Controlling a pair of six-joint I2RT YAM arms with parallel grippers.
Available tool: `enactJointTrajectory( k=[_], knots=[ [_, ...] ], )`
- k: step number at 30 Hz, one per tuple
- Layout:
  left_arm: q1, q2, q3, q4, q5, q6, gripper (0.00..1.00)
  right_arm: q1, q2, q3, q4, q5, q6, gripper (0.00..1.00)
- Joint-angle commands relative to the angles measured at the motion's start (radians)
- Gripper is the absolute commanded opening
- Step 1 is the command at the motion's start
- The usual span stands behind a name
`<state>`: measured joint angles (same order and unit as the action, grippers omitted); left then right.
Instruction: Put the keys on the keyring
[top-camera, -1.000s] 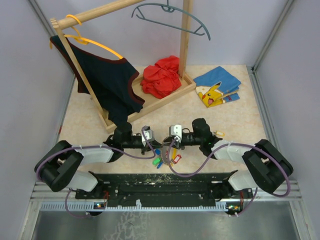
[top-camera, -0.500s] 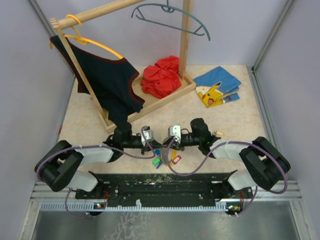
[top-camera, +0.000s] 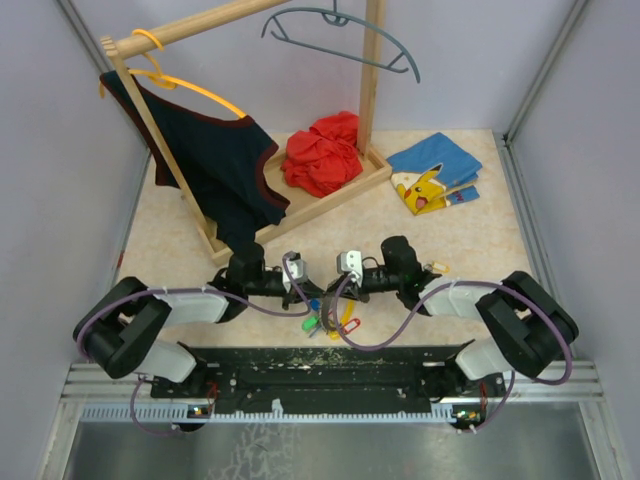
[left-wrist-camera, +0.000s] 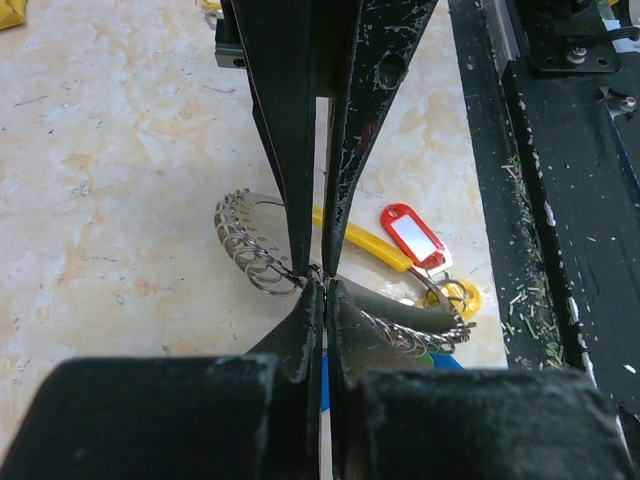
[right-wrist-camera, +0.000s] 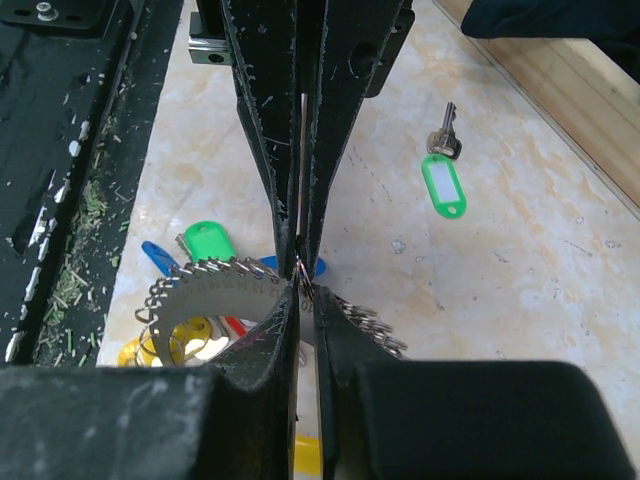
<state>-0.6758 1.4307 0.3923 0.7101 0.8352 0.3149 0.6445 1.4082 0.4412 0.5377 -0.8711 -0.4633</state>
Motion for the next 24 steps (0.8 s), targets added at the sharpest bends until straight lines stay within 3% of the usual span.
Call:
enactJointTrajectory(
  k=[1, 6, 24],
  knots=[
    [-0.005, 0.007, 0.034, 0.036, 0.091, 0.012, 0.01, -0.003, -0.001, 0.043, 0.092, -0.056, -0.009, 0.06],
    [-0.005, -0.019, 0.055, -0.083, 0.094, 0.073, 0.01, -0.004, -0.033, 0.051, -0.015, -0.022, -0.098, 0.06],
    [0.009, -0.026, 0.113, -0.213, 0.161, 0.125, 0.01, -0.003, -0.047, 0.085, -0.113, 0.025, -0.182, 0.06]
  ],
)
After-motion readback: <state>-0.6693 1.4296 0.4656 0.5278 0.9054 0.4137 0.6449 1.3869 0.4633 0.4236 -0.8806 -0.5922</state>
